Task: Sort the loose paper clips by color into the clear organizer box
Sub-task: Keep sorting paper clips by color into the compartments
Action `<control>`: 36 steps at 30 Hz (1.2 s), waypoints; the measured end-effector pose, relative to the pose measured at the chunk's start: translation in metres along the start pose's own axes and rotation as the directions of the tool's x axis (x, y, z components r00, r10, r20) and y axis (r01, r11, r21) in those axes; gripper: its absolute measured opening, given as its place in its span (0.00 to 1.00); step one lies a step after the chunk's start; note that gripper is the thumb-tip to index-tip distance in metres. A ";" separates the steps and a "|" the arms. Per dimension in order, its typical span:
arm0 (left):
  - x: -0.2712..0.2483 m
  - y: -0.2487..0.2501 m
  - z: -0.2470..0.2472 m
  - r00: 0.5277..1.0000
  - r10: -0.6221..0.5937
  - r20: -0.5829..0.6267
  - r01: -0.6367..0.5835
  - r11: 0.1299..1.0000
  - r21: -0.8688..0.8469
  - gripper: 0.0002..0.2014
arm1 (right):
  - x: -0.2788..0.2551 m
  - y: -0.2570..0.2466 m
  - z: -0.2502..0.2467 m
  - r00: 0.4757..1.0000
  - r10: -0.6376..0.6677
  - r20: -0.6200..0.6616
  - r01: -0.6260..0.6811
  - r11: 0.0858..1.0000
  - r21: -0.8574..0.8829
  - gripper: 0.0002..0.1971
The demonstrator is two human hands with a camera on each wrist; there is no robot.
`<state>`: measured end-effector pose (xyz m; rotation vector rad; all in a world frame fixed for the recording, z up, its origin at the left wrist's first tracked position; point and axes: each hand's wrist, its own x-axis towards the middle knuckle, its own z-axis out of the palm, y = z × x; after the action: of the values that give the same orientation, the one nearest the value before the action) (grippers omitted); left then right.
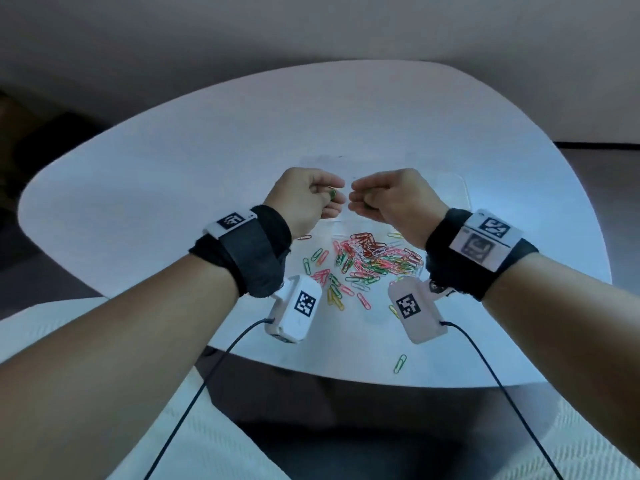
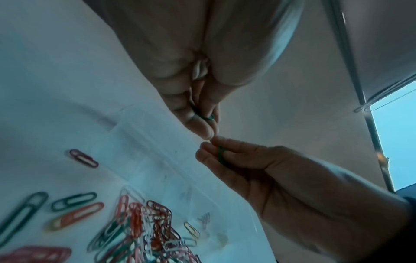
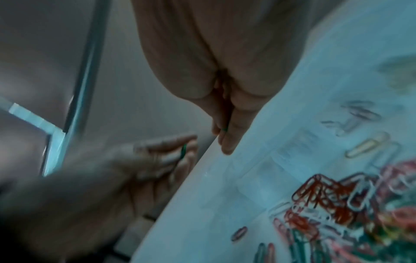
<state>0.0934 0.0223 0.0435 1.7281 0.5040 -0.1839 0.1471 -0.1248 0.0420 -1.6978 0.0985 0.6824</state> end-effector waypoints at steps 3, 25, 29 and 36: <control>0.009 0.004 0.009 0.997 0.008 -0.075 -0.006 0.999 0.034 0.13 | 0.018 0.008 0.009 0.995 -0.063 -0.077 0.046 0.976 -0.213 0.10; -0.069 -0.008 0.023 0.990 0.129 0.056 -0.140 0.873 0.467 0.14 | -0.075 0.060 -0.052 0.994 0.034 0.104 0.041 0.771 -0.636 0.06; -0.073 -0.032 0.001 1.000 0.010 0.005 -0.011 0.759 0.651 0.12 | -0.086 0.081 -0.039 0.987 0.049 0.151 0.094 0.584 -0.806 0.09; -0.063 -0.066 -0.009 0.993 -0.111 -0.047 0.106 0.620 0.778 0.07 | -0.081 0.095 -0.028 0.996 0.009 0.087 0.063 0.614 -0.787 0.09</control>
<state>0.0076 0.0262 0.0111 2.5593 0.5680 -0.5678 0.0511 -0.1990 0.0008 -2.5191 -0.3508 0.8384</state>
